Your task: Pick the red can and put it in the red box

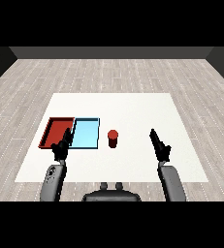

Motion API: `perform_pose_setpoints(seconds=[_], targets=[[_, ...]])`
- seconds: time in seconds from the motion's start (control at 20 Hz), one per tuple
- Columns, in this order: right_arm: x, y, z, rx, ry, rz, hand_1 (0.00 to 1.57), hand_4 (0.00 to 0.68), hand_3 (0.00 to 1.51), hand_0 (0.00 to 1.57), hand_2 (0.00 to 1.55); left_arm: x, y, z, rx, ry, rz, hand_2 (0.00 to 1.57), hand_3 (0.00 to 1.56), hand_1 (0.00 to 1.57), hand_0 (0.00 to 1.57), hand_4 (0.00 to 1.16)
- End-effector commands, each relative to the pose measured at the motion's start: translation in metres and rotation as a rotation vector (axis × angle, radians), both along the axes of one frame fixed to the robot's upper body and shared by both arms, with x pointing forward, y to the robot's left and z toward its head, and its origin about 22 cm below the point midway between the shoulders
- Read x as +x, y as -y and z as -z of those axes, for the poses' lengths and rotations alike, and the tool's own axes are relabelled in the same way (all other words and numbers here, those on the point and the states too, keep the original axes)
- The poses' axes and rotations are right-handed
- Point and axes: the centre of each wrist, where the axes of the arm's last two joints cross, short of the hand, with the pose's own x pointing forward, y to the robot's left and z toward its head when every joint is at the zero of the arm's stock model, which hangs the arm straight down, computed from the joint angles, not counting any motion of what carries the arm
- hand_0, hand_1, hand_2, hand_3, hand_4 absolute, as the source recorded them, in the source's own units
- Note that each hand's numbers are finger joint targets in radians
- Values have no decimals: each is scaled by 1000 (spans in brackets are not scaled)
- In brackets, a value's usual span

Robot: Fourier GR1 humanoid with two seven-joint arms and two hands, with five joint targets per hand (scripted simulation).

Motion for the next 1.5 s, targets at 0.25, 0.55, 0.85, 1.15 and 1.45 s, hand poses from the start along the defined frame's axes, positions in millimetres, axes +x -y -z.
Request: perform_pose_setpoints(seconds=[0.25, 0.55, 0.85, 1.15, 1.45], targets=[[-17, 0, -2, 38, 31, 50, 0, 0, 0, 0, 0, -8, 1, 0, 19, 33, 80, 0, 0, 0, 0, 0], [-27, -23, -7, 187, 335, -47, 0, 0, 0, 0, 0, 5, 8, -9, -91, 497, 93, 0, 0, 0, 0, 0], [-19, -16, -9, 149, 344, -49, 0, 0, 0, 0, 0, 7, 20, -15, -94, 503, 113, 0, 0, 0, 0, 0], [-5, -20, -8, 164, 352, -58, 0, 0, 0, 0, 0, 6, 1, 7, -108, 491, 118, 0, 0, 0, 0, 0], [4, -44, -2, 218, 323, -65, 0, 0, 0, 0, 0, 12, 11, 0, -121, 507, 120, 0, 0, 0, 0, 0]])
